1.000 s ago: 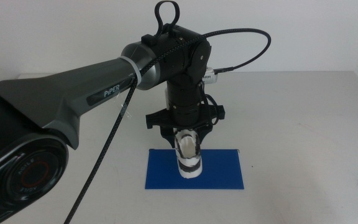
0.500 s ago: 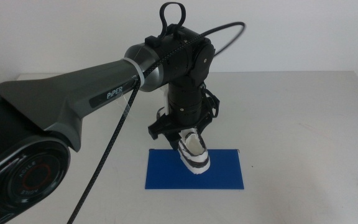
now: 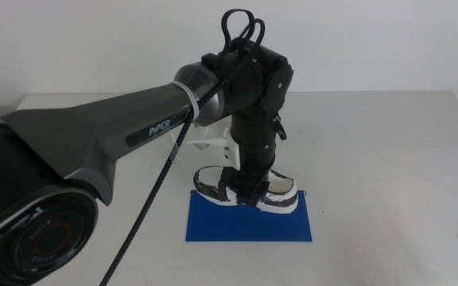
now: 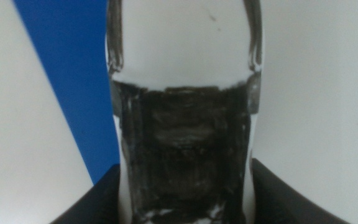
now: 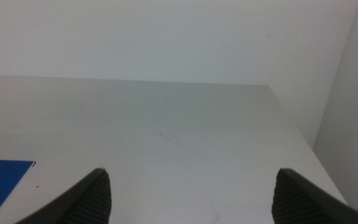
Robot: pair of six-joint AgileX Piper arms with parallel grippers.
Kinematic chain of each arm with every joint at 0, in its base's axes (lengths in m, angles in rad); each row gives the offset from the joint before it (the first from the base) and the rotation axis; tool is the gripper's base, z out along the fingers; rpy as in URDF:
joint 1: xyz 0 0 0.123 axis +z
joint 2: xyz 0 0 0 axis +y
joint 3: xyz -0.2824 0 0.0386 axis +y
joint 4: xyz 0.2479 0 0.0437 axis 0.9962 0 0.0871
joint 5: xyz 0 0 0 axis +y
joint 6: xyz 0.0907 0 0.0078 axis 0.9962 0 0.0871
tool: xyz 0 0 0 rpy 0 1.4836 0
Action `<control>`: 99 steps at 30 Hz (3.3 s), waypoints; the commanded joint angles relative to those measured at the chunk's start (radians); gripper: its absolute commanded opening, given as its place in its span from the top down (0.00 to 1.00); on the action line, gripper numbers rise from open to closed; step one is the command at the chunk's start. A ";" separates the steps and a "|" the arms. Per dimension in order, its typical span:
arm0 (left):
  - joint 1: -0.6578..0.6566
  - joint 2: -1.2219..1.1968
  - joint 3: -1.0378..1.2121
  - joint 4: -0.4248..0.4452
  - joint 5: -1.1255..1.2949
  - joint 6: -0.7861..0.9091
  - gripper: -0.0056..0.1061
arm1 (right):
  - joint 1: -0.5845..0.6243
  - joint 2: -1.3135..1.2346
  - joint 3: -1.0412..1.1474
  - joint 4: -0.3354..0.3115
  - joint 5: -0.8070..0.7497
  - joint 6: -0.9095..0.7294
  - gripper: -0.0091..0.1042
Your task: Use one arm to grab the shoe from the table and place it on the mat.
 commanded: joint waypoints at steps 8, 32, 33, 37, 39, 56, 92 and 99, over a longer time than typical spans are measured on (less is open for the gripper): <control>-0.009 -0.067 -0.032 -0.030 0.094 -0.085 0.81 | -0.004 -0.021 -0.010 -0.008 -0.079 -0.013 0.33; -0.008 -0.021 0.032 -0.099 0.028 -0.085 0.96 | -0.004 -0.021 -0.010 -0.008 -0.079 -0.013 0.33; -0.008 -0.021 0.032 -0.100 0.028 -0.085 0.96 | -0.004 -0.021 -0.010 -0.008 -0.079 -0.013 0.33; -0.008 -0.021 0.032 -0.098 0.028 -0.085 0.96 | -0.004 -0.021 -0.010 -0.008 -0.079 -0.013 0.33; -0.008 -0.021 0.032 -0.070 0.028 -0.085 0.72 | -0.004 -0.021 -0.010 -0.008 -0.079 -0.013 0.33; -0.008 -0.076 0.023 -0.041 0.096 -0.085 0.15 | -0.004 -0.021 -0.010 -0.008 -0.079 -0.013 0.33; -0.007 -0.549 0.027 0.627 0.094 0.615 0.15 | -0.004 -0.021 -0.010 -0.008 -0.079 -0.013 0.33; -0.006 -0.622 0.029 0.850 0.094 0.984 0.15 | -0.004 -0.021 -0.010 -0.008 -0.079 -0.013 0.33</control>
